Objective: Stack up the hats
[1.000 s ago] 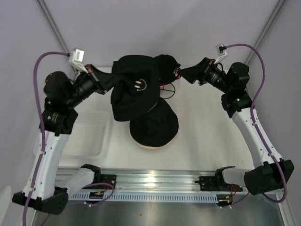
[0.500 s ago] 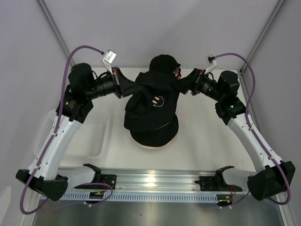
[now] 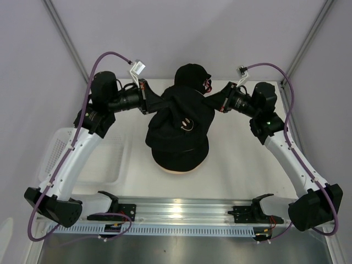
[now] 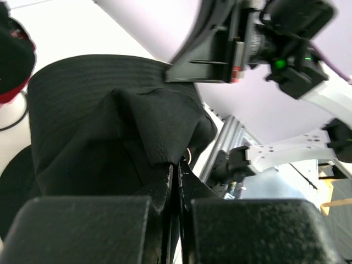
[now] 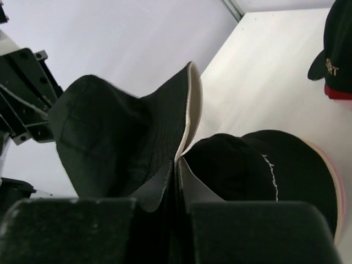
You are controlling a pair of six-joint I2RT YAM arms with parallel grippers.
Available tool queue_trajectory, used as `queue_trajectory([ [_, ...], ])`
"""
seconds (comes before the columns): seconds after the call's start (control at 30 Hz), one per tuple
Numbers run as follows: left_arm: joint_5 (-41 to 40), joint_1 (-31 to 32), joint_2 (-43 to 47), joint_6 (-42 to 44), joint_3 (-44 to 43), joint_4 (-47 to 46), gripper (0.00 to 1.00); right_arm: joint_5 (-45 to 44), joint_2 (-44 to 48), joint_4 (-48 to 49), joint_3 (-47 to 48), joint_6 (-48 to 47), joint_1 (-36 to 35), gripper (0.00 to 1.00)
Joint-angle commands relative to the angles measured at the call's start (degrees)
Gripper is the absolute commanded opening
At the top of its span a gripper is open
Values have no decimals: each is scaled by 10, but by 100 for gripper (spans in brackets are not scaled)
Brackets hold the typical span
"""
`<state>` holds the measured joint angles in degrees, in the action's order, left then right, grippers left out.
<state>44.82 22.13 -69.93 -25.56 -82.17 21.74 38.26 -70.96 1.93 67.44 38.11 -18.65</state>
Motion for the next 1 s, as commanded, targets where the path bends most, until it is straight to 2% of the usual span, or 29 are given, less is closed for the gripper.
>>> queue_trajectory([
  [0.0,-28,5,-13,38,-9,3,1,3,22,-3,-12,12,-3,0],
  [0.1,-45,5,-20,44,-15,18,1,-40,63,-18,-54,6,-1,0],
  [0.17,-44,5,-21,39,-9,16,6,-51,81,-42,-82,5,7,0],
  [0.23,-58,5,-21,39,-11,30,23,-80,89,-54,-103,14,13,0],
  [0.27,-81,4,-19,43,-9,39,43,-97,92,-58,-127,21,22,0],
  [0.33,-110,4,-11,48,-4,61,65,-115,93,-41,-157,57,34,0],
  [0.37,-150,3,5,48,8,67,86,-118,92,-30,-172,69,38,0],
  [0.43,-194,1,29,39,17,77,99,-125,92,14,-211,93,38,0],
  [0.47,-240,-2,60,21,51,76,100,-126,88,20,-219,97,37,0],
  [0.53,-280,-11,96,-7,79,64,99,-136,86,18,-227,90,28,0],
  [0.57,-307,-24,116,-48,136,55,99,-149,89,12,-226,86,22,0],
  [0.6,-318,-31,154,-73,157,45,99,-155,91,7,-226,80,9,0],
  [0.7,-336,-44,202,-161,264,1,100,-173,98,2,-226,72,-6,0],
  [0.8,-342,-44,236,-232,324,-32,99,-187,101,-1,-229,78,-15,0],
  [0.97,-353,-44,276,-294,379,-55,96,-193,104,1,-237,83,-22,0],
])
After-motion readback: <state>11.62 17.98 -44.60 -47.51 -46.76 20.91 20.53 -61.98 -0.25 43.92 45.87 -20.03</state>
